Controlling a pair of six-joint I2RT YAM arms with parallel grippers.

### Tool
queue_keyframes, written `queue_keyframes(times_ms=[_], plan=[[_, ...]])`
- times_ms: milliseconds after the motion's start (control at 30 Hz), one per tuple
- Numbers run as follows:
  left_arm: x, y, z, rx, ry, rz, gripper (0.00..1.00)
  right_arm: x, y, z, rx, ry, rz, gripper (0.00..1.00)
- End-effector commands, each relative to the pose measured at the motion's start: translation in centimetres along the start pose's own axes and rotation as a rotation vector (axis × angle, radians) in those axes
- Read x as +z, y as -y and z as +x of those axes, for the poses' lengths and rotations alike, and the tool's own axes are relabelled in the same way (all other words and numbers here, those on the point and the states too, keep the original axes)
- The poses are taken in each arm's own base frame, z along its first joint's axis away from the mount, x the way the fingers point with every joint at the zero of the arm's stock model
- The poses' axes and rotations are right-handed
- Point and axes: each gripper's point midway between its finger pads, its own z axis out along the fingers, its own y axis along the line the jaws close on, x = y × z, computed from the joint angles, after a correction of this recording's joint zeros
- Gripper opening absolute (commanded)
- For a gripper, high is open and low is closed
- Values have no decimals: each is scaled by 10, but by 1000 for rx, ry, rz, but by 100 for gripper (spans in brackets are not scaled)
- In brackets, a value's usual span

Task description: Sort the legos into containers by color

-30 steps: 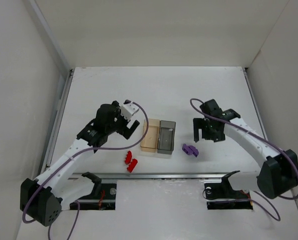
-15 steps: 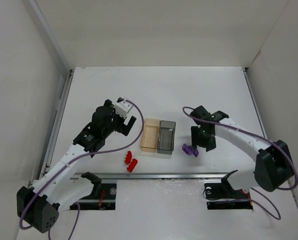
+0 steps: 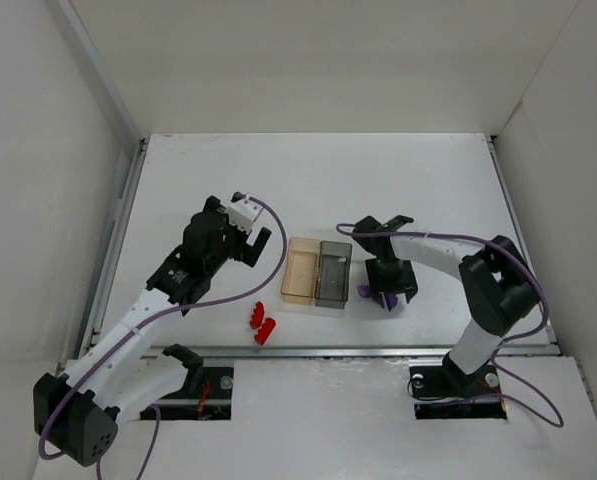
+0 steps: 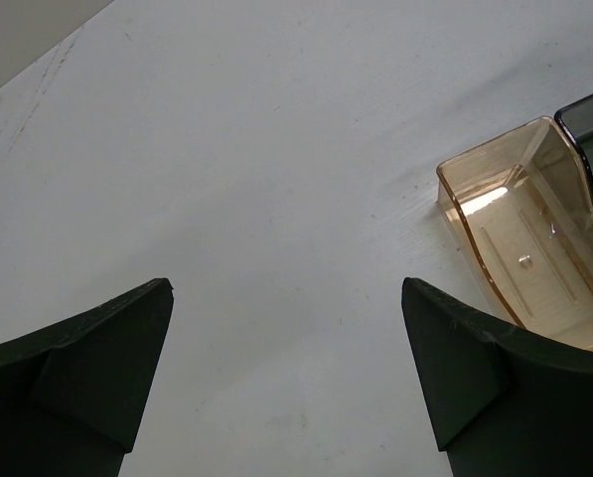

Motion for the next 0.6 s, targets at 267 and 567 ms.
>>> queue_keyframes(times_ms=[267, 567], plan=[[0, -10, -13, 3, 50, -40, 99, 19, -27, -30, -91, 61, -59, 24], [6, 12, 2, 84, 10, 98, 95, -58, -2, -66, 112, 333, -47, 0]])
